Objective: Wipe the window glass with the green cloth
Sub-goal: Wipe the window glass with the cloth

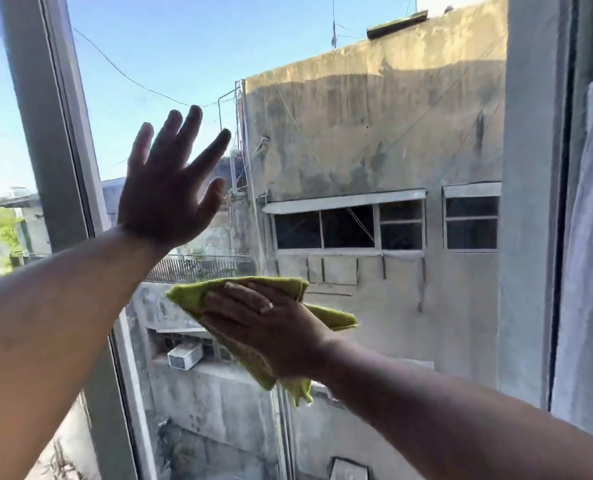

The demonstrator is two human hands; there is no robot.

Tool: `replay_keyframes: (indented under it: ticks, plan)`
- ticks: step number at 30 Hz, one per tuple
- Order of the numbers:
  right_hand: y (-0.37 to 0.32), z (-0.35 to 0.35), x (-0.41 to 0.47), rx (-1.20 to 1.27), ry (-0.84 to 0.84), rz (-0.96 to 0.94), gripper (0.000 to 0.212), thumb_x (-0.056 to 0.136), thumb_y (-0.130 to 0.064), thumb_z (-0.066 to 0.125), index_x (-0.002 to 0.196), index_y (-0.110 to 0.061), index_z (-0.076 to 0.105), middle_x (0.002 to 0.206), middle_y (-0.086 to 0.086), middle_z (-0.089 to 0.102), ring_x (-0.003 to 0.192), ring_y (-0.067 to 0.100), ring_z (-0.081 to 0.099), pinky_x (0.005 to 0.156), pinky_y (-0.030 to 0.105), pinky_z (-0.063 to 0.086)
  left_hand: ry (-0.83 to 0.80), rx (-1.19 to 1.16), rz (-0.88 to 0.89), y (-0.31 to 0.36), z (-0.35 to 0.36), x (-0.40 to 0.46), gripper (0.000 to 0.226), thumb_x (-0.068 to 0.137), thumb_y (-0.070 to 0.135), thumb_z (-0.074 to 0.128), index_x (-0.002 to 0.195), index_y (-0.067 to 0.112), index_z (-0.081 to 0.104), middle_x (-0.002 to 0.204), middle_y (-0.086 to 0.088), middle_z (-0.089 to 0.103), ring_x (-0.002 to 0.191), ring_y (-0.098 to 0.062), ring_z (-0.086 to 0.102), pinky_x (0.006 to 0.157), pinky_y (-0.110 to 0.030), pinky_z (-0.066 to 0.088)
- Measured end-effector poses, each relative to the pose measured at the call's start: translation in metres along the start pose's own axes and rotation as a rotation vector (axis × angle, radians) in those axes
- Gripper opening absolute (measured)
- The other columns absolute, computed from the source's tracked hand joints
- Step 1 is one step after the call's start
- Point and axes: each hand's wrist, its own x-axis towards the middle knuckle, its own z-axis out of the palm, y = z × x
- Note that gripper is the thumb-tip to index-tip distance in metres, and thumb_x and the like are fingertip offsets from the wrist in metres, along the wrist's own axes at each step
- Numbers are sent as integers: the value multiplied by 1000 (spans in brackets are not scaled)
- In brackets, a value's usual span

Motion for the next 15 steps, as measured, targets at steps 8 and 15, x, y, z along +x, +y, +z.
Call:
replay_keyframes:
  ticks: [8,15]
  plan:
    - [169,-31,-155,208,407,1391,72,96,-37,33,158,-13,8,162,21,20,147,41,26,117,54,29,11,33,-30,5,6,1,59,101,46,22,159,32,18,169,-14,11,154,-35,16,123,-57,12]
    - [29,-8,15,135,416,774,72,90,-26,48,156,-17,21,165,9,15,152,34,12,124,48,16,8,36,-20,6,0,0,59,102,44,25,159,28,21,168,-14,14,155,-33,16,124,-57,14]
